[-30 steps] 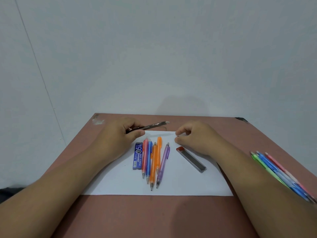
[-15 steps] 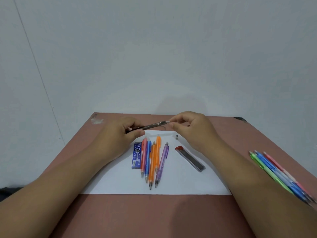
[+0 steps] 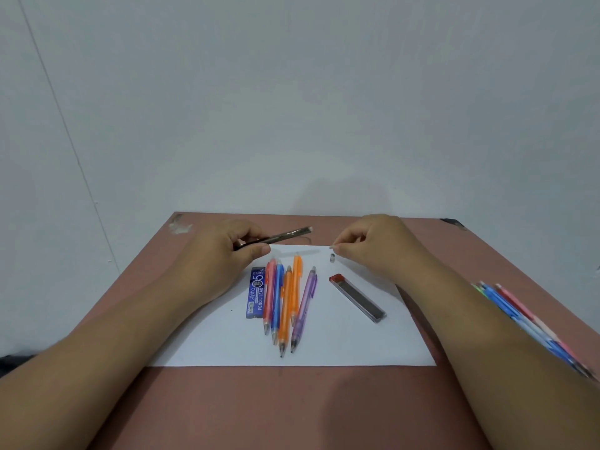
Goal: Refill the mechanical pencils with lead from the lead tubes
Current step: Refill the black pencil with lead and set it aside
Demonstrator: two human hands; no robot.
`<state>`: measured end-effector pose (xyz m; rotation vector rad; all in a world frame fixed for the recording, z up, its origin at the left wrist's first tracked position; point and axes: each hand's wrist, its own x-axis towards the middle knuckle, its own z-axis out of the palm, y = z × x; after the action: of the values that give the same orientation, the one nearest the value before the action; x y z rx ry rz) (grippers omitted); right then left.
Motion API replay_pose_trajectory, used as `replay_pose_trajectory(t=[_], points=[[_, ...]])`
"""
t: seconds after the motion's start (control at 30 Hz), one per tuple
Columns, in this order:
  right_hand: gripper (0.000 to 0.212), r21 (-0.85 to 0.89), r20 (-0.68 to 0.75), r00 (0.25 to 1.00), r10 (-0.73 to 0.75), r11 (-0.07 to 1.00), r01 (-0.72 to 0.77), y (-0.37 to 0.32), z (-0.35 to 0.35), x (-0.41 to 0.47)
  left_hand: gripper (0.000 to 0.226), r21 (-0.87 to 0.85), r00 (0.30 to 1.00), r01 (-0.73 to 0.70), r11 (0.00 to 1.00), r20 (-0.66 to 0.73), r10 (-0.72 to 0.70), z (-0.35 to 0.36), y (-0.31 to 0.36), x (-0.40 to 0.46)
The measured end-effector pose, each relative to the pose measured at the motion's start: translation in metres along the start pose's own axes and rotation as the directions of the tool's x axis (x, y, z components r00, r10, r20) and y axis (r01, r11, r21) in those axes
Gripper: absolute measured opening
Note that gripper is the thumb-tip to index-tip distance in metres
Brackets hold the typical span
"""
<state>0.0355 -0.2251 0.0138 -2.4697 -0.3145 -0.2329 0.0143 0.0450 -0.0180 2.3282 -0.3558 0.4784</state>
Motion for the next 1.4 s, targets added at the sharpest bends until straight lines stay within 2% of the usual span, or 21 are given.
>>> replay_pose_trajectory(t=[0.17,0.53,0.63,0.77,0.93,1.07,1.27,1.4], points=[[0.009,-0.087,0.117,0.991,0.059,0.995,-0.049,0.001,-0.002,-0.002,0.005,0.0,1.0,0.003,1.0,0.003,-0.003,0.0,0.0,0.0],[0.004,-0.103,0.125,0.988,0.089,0.992,-0.076,0.0,-0.006,-0.003,0.009,-0.016,1.0,-0.022,1.0,0.009,0.022,0.0,-0.001,0.0],[0.005,-0.015,0.045,0.998,0.049,0.999,-0.048,0.0,-0.008,-0.002,0.013,-0.027,1.0,-0.02,0.999,0.01,0.021,0.0,-0.001,0.001],[0.02,0.231,-0.088,0.996,-0.033,0.971,0.052,-0.008,0.0,-0.005,0.012,-0.031,0.999,-0.035,0.999,0.007,0.035,0.0,-0.001,0.001],[0.026,0.299,-0.127,0.985,-0.12,0.942,0.154,-0.018,0.013,-0.008,0.019,-0.038,0.998,-0.058,0.998,-0.003,0.058,0.0,0.002,0.0],[0.019,0.389,-0.092,0.989,-0.118,0.91,0.145,-0.022,0.017,-0.011,0.019,-0.026,0.998,-0.069,0.997,0.002,0.069,0.0,0.003,0.0],[0.012,0.415,-0.116,0.989,-0.095,0.9,0.135,-0.025,0.02,-0.008,0.013,-0.008,0.997,-0.077,0.997,-0.01,0.077,0.0,0.002,0.0],[0.012,0.45,-0.167,0.986,-0.008,0.889,0.083,-0.016,0.01,-0.002,0.034,0.029,0.998,-0.005,1.0,-0.059,0.007,0.001,-0.001,0.002]])
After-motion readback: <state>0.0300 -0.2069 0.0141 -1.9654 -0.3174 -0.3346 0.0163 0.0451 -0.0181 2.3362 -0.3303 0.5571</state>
